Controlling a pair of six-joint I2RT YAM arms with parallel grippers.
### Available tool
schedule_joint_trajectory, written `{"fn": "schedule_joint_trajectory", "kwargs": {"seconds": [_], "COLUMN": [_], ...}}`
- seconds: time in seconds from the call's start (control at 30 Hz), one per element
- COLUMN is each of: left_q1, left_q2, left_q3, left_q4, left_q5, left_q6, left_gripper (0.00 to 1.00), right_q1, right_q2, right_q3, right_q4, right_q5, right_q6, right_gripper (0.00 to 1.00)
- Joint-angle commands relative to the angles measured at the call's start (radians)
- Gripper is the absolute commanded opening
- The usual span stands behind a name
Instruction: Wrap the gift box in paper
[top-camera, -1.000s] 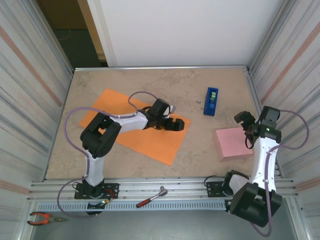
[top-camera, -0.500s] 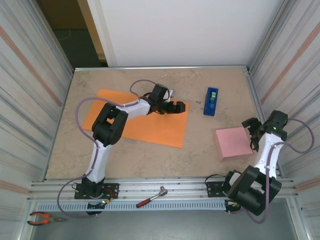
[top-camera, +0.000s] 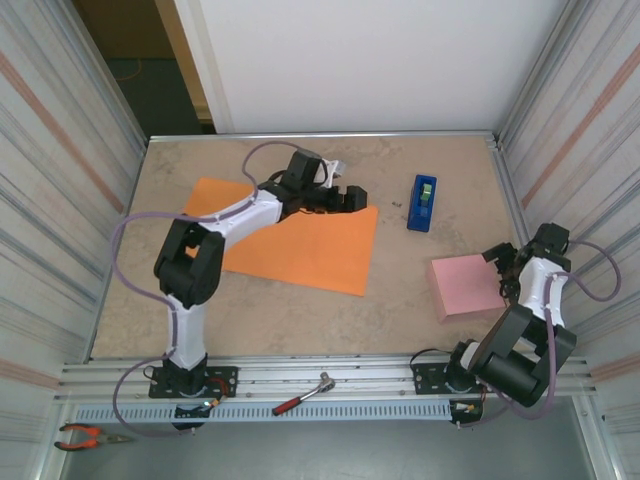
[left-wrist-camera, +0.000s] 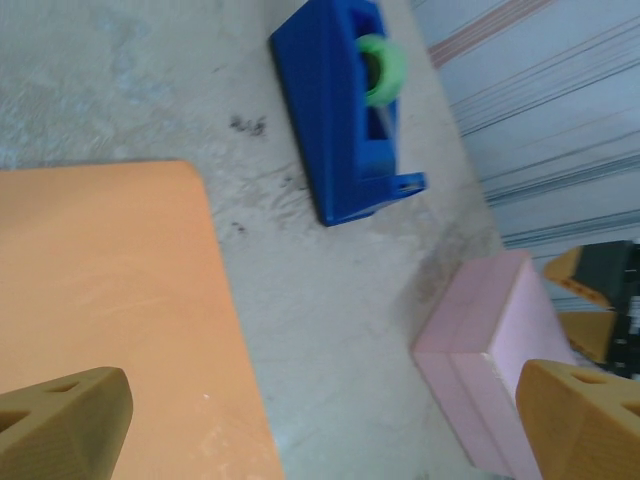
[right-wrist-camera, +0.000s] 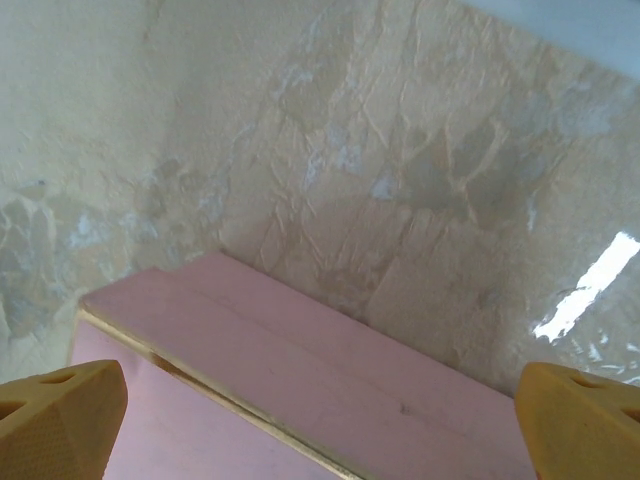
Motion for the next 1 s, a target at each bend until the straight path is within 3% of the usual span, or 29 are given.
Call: {"fn": "schedule_joint_trajectory", "kwargs": {"seconds": [0.0, 0.4, 0.6, 0.97], "left_q1": [-0.005, -0.051, -0.131, -0.251], "left_q2": [-0.071, -0.185, -0.165, 0.007], "left_q3": [-0.052, -0.27, -0.307, -0.133], "left_q4": [-0.03, -0.012, 0.041, 0.048], "left_q5": [0.033, 0.066, 0.072, 0.104], "left_q6": [-0.02, -0.116, -0.158, -0.186], "left_gripper": [0.99, 0.98, 0.91, 0.84], "right_q1": [0.041, 0.429, 0.445, 0.427], "right_q2": [-0.035, -0.188, -0.218, -0.218], "right_q3": [-0.043, -0.121, -0.135, -0.208], "right_q4": [-0.002, 0.005, -0.025, 0.023], "right_q5": [-0.057, -0.055, -0.014, -0.039], "right_q6": [-0.008, 0.189, 0.122, 0.078], "right_gripper": [0.98, 0.98, 0.98, 1.0]}}
